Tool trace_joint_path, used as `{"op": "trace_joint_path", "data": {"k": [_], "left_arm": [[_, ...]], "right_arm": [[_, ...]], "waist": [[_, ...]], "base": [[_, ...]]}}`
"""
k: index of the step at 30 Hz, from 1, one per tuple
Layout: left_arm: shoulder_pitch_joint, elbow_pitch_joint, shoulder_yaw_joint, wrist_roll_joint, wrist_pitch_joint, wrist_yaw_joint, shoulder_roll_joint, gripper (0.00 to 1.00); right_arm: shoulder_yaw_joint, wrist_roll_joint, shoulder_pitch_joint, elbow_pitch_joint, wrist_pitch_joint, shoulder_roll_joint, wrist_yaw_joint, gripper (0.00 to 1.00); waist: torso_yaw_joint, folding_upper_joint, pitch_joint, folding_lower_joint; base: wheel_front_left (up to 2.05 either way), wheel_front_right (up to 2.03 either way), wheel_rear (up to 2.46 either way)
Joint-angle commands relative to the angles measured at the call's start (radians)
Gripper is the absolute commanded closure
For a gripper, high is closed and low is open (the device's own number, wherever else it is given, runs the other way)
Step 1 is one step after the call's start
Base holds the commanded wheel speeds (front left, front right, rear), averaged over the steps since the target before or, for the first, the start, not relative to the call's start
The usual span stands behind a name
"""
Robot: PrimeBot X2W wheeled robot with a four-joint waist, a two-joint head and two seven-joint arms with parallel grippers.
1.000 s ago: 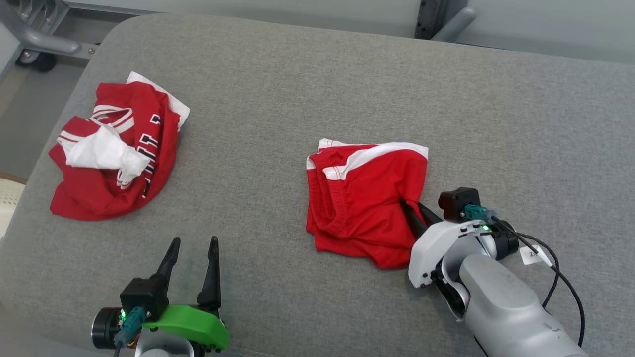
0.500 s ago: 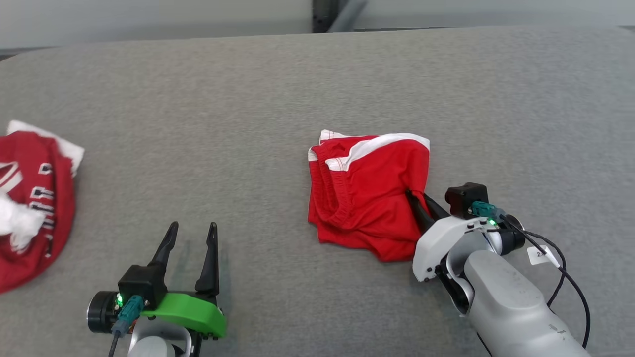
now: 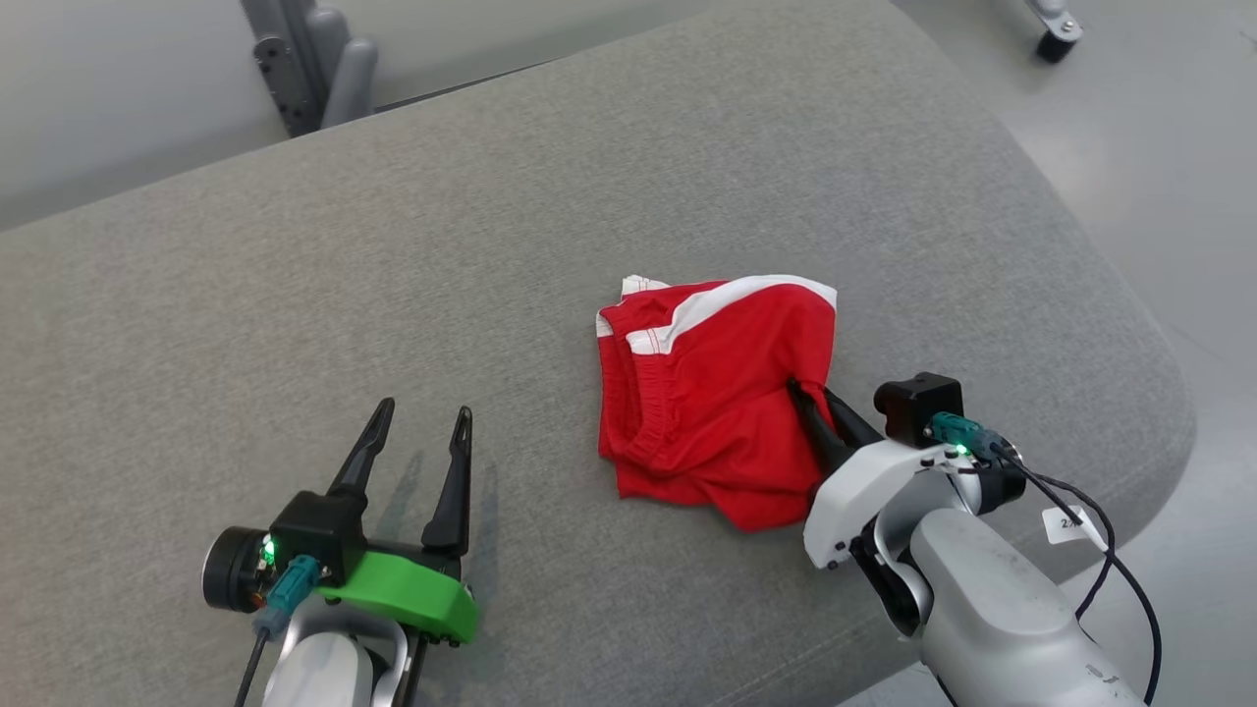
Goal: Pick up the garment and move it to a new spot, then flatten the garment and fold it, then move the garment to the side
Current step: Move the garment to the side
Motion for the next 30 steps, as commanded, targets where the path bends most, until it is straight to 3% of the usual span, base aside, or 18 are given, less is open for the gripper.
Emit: {"op": "trace_joint_path", "data": {"k": [1, 6, 14, 20, 27, 28, 29, 30], "left_arm": [[-0.021, -0.006, -0.004, 0.012, 0.0, -0.005, 0.005, 0.0], [-0.048, -0.035, 0.006, 0.022, 0.0, -0.006, 0.006, 0.0], [-0.129, -0.076, 0.01, 0.067, 0.0, -0.007, 0.031, 0.0], [-0.167, -0.099, 0.002, 0.071, 0.0, -0.008, 0.039, 0.0], [-0.166, -0.131, 0.028, 0.073, 0.0, -0.008, 0.038, 0.0], [-0.163, -0.132, 0.033, 0.074, 0.0, -0.008, 0.038, 0.0], [-0.161, -0.131, 0.037, 0.073, 0.0, -0.008, 0.038, 0.0], [-0.16, -0.132, 0.04, 0.073, 0.0, -0.008, 0.039, 0.0]], "right_arm": [[-0.004, -0.008, 0.01, -0.01, 0.0, -0.001, -0.002, 1.0], [-0.023, -0.074, -0.063, -0.001, 0.0, -0.001, -0.002, 1.0], [-0.091, -0.2, -0.289, 0.096, 0.0, -0.077, -0.002, 1.0], [-0.169, -0.272, -0.426, 0.245, 0.016, -0.191, -0.002, 1.0], [-0.328, -0.399, -0.524, 0.381, 0.049, -0.395, -0.002, 1.0], [-0.356, -0.418, -0.53, 0.388, 0.054, -0.416, -0.002, 0.56], [-0.395, -0.431, -0.539, 0.391, 0.056, -0.437, -0.002, 0.0], [-0.427, -0.458, -0.544, 0.392, 0.061, -0.453, -0.002, 0.0]], "waist": [[-0.091, 0.0025, 0.031, -0.0001], [-0.042, 0.0025, 0.1, -0.0001], [0.106, 0.0025, 0.281, -0.0001], [0.199, 0.0025, 0.357, -0.0001], [0.267, 0.0025, 0.396, -0.0001], [0.27, 0.0025, 0.398, -0.0001], [0.272, 0.0025, 0.399, -0.0001], [0.273, 0.0025, 0.4, -0.0001]], "base": [[0.0, 0.0, 0.0], [0.0, 0.0, 0.0], [0.0, 0.0, 0.0], [0.0, 0.0, 0.0], [0.0, 0.0, 0.0], [0.0, 0.0, 0.0], [0.0, 0.0, 0.0], [0.0, 0.0, 0.0]]}}
